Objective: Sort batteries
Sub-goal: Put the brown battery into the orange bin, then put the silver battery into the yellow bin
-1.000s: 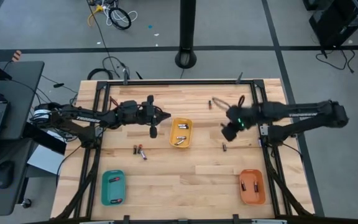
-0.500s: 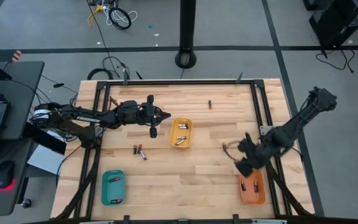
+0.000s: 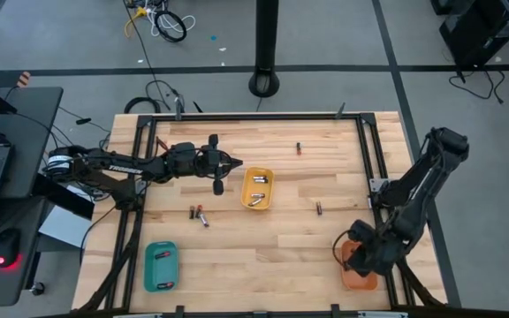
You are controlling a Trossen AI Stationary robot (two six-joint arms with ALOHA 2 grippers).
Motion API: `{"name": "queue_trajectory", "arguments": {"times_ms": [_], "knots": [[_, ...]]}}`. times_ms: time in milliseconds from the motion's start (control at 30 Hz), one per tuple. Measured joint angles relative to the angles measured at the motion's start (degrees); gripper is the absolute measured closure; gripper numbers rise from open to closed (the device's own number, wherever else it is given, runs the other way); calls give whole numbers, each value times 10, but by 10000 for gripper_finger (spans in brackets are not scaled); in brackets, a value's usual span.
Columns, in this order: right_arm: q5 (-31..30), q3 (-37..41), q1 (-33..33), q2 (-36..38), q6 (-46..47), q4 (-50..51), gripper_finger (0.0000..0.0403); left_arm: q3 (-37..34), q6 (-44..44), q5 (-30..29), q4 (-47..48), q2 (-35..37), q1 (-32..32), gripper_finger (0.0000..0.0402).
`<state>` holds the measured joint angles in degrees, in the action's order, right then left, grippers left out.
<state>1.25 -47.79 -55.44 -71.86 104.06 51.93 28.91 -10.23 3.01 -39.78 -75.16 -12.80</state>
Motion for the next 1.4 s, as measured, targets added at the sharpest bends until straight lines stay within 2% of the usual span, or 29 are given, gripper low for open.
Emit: {"name": "queue_trajectory", "arguments": {"times_ms": [500, 1167, 1300, 1400], "knots": [[30, 14, 3, -77, -38, -7, 332, 0, 0, 0, -1, 0, 0, 372], [49, 14, 28, -81, -117, 6, 300, 0, 0, 0, 5, 0, 0, 372], [40, 15, 32, -81, -142, 23, 317, 0, 0, 0, 7, 0, 0, 372], [53, 6, 49, -75, -184, 9, 364, 0, 0, 0, 7, 0, 0, 372]]}}
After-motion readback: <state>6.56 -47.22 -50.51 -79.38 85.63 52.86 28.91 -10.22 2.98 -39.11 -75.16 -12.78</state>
